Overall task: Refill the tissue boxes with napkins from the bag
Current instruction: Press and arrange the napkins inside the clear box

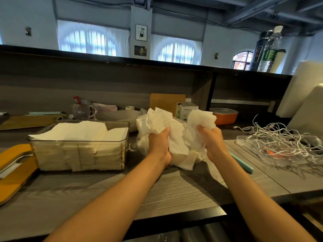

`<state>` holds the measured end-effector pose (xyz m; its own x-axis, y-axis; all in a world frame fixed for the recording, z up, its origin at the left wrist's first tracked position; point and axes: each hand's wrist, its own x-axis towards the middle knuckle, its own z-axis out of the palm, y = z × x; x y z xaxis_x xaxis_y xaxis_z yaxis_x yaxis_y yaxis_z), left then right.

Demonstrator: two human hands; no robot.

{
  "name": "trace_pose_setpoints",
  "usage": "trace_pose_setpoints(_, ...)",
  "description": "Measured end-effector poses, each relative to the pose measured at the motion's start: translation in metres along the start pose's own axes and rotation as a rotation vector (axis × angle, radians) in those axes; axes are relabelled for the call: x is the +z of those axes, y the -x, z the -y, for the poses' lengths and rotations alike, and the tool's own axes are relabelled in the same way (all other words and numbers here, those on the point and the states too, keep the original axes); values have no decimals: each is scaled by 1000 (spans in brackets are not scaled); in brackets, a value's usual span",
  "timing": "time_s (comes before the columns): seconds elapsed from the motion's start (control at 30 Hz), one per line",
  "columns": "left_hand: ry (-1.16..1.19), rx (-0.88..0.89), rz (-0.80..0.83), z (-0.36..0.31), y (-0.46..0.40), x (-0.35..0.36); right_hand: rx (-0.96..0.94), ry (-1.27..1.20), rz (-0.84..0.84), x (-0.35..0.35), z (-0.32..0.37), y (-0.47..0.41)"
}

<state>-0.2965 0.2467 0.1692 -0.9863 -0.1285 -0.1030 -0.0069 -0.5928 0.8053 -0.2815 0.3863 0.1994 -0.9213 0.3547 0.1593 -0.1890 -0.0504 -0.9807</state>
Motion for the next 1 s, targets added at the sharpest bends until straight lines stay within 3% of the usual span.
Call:
trace_pose_setpoints(0.07,-10,10,-24,-2,1,-1,-17,-123,8,-3,5,3)
trace_pose_setpoints(0.17,-19,37,-26,-3,4,-3,8,-328,239,0,10,16)
trace_pose_setpoints(0.23,-4,51,6,-4,8,-2,28,-208,308,12,3,21)
trace_pose_setpoints(0.33,37,46,46,-8,16,1,44,31,217,28,-11,24)
trace_pose_setpoints(0.5,39,12,91,-9,19,0,44,-17,308,30,-19,23)
trace_pose_setpoints(0.8,-71,190,78,-9,23,2,-151,161,170,26,-23,18)
trace_pose_setpoints(0.93,8,53,15,-7,17,1,-392,314,148,25,-25,15)
trace_pose_setpoints(1.0,88,-50,-19,-10,13,-2,-449,249,131,22,-20,15)
